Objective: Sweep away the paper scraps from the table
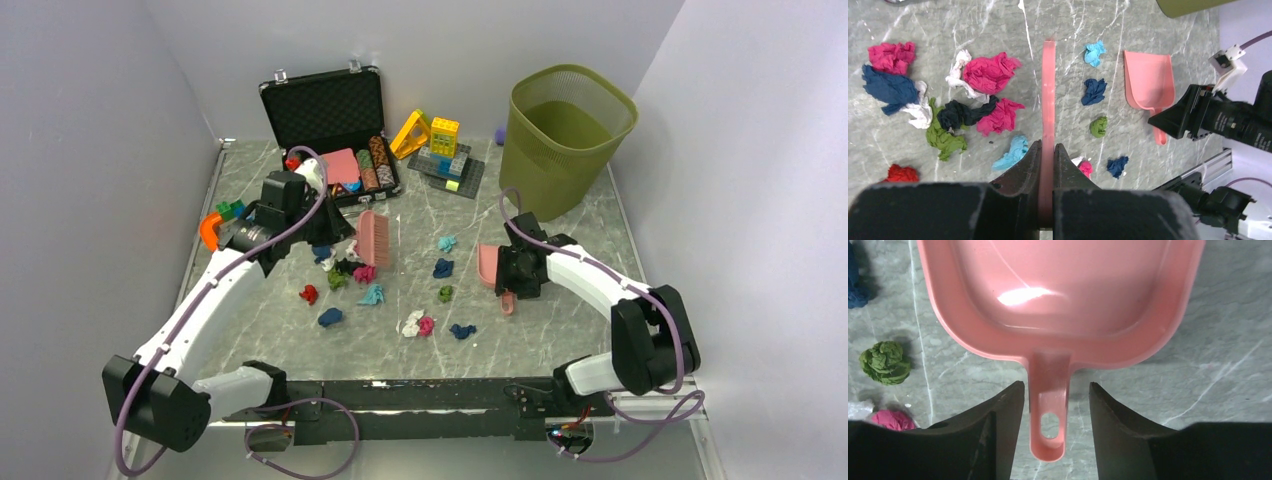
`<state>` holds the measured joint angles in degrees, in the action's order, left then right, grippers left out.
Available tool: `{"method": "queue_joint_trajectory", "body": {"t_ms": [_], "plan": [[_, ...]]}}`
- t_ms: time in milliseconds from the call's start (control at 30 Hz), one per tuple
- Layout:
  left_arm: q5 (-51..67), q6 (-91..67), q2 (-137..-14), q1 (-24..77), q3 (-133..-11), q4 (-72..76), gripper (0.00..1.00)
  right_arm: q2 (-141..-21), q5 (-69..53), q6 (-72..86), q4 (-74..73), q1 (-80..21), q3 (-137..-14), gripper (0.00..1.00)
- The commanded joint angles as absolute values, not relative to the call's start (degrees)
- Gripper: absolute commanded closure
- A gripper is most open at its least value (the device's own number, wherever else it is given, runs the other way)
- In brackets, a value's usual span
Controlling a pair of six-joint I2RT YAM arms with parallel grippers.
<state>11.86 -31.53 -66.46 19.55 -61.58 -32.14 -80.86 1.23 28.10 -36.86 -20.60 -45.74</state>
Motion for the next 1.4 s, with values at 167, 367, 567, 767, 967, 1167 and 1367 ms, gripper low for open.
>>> {"method": "queue_joint_trajectory", "body": {"t_ms": [167, 367, 567, 767, 967, 1167, 1367], "plan": [[15.6, -21.3, -60.1, 19.7, -63.5, -32.3, 1.00, -76.0, 17.5, 33.6, -34.9, -27.5, -44.8, 0.44], [14.3, -18.8, -57.1, 19.7, -62.7, -33.5, 1.00, -77.6, 21.1, 39.0, -33.3, -30.0, -43.9, 0.52], [13.1, -16.5, -53.4, 19.6, -61.0, -32.9, 1.00, -79.2, 24.8, 42.4, -32.5, -32.1, -43.4, 0.54], [13.4, -14.2, -51.2, 19.7, -59.8, -32.1, 1.00, -78.8, 27.0, 44.9, -30.1, -33.8, -41.3, 0.54], [15.7, -12.9, -51.1, 19.7, -59.7, -32.1, 1.00, -79.4, 27.4, 45.6, -30.1, -34.3, -40.9, 0.58], [19.6, -13.4, -52.0, 19.7, -60.3, -32.0, 1.00, -79.4, 28.2, 44.5, -31.4, -34.3, -42.2, 0.83], [29.8, -19.8, -53.6, 20.4, -58.9, -27.3, 1.00, -73.9, 26.2, 45.0, -34.5, -34.4, -43.7, 1.00]]}}
